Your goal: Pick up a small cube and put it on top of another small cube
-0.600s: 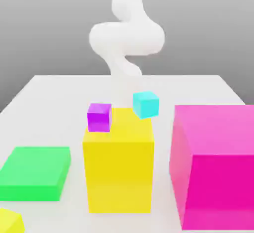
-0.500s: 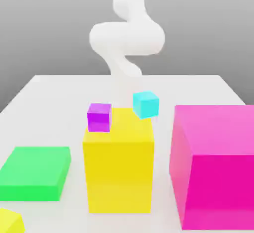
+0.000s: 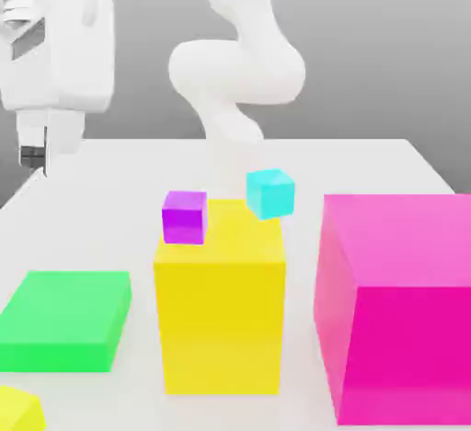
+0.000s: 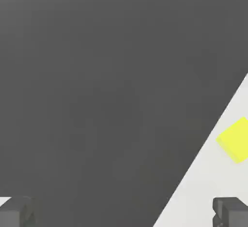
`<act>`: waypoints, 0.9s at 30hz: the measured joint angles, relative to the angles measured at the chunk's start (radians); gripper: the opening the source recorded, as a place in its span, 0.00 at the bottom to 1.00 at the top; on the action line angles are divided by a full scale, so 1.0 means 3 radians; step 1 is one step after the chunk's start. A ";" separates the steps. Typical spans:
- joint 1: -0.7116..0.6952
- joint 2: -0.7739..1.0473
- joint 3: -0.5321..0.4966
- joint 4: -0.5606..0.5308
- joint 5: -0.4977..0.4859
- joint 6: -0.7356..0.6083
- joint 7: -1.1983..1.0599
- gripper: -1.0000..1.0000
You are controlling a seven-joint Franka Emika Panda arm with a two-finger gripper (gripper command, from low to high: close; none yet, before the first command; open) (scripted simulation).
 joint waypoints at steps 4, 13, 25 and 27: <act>-0.0115 0.0483 -0.0086 0.0064 0.0010 0.0106 0.0543 0.50; -0.0223 0.1580 -0.0363 0.0212 0.0252 0.0363 0.1564 0.50; -0.0270 0.1993 -0.0332 0.0292 0.0342 0.0651 0.1590 0.00; -0.0247 0.1784 -0.0364 0.0248 0.0303 0.0485 0.1618 0.00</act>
